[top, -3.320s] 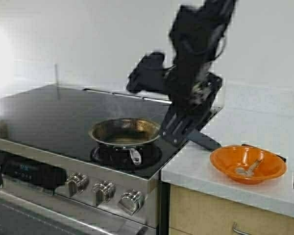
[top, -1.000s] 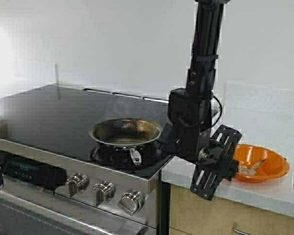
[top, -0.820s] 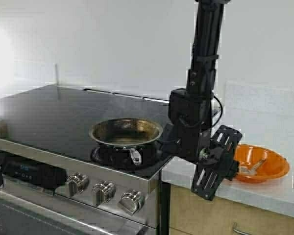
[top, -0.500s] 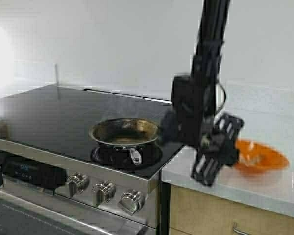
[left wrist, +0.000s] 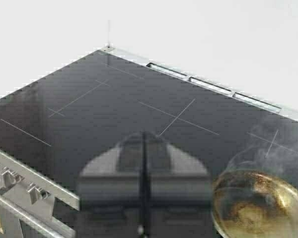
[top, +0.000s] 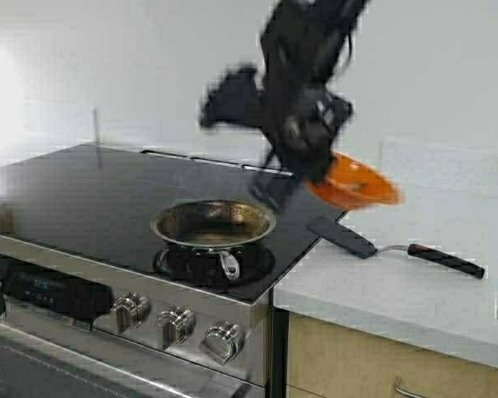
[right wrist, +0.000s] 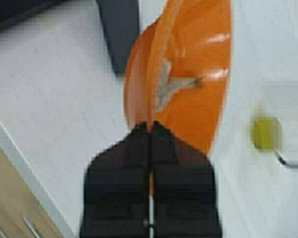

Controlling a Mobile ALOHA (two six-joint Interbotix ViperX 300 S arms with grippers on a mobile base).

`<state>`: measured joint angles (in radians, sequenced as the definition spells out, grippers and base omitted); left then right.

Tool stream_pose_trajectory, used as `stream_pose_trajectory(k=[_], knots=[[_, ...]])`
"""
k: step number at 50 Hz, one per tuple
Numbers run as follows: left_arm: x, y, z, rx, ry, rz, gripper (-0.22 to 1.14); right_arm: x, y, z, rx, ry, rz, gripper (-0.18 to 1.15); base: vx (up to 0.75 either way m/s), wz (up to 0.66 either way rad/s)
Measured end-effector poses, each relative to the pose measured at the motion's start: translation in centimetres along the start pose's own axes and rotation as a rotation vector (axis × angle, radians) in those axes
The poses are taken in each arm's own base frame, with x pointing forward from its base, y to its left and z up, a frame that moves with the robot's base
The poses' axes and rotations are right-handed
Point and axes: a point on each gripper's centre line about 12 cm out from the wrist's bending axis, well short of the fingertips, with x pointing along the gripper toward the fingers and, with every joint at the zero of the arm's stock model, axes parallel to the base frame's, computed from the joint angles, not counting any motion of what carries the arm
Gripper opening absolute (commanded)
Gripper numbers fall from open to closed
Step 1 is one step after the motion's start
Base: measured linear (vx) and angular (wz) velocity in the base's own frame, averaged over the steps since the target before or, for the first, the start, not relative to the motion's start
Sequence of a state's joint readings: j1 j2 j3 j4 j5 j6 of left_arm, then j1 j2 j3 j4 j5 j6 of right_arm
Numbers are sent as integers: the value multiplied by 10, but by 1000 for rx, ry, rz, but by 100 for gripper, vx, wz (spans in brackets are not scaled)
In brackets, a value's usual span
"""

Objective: Add oil to the pan and cook the shrimp and serve it

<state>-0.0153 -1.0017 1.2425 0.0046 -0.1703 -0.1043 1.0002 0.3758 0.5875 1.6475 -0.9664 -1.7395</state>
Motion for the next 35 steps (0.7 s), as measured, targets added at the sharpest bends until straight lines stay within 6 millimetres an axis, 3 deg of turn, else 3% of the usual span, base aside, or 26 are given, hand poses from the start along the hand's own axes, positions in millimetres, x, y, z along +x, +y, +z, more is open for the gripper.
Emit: stream_pose_trajectory(k=[8,20,27,35], knots=[[0,0,0,-11,-2,0,3,-16,-18,49,80,-109,73,5,0,0],[0,0,0,-17,-3,0,3,-27,-22,112,168,-246,176,5,0,0],[-1,0,1,-17,-6,0,3,-14,-13,135,268,-276,275,5,0,0],[-2,0,3,-17,-15,-1,3,8,-11,145,408,-274,398,5,0,0]])
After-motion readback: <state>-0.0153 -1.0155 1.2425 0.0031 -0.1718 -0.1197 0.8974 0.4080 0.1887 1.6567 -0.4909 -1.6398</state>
